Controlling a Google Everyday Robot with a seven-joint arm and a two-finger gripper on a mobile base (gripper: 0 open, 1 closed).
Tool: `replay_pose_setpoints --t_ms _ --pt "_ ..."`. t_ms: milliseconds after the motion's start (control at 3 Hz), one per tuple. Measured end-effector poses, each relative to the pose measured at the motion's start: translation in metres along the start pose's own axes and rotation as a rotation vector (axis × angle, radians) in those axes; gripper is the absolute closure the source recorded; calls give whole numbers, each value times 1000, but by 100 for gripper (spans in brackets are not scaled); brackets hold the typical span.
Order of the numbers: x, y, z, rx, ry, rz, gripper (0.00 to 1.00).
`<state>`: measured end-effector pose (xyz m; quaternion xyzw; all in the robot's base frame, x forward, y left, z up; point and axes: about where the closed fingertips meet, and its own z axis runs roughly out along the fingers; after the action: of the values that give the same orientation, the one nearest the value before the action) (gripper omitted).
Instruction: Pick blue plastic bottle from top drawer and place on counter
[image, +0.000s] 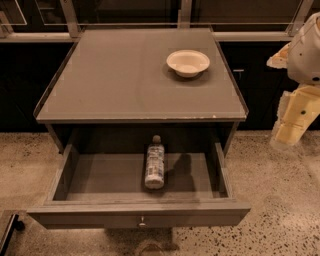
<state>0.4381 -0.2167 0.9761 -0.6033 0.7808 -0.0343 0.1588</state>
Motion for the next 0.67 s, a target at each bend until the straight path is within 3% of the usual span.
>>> replay_pose_setpoints --t_ms 667 --pt "-2 0 -2 22 -21 1 0"
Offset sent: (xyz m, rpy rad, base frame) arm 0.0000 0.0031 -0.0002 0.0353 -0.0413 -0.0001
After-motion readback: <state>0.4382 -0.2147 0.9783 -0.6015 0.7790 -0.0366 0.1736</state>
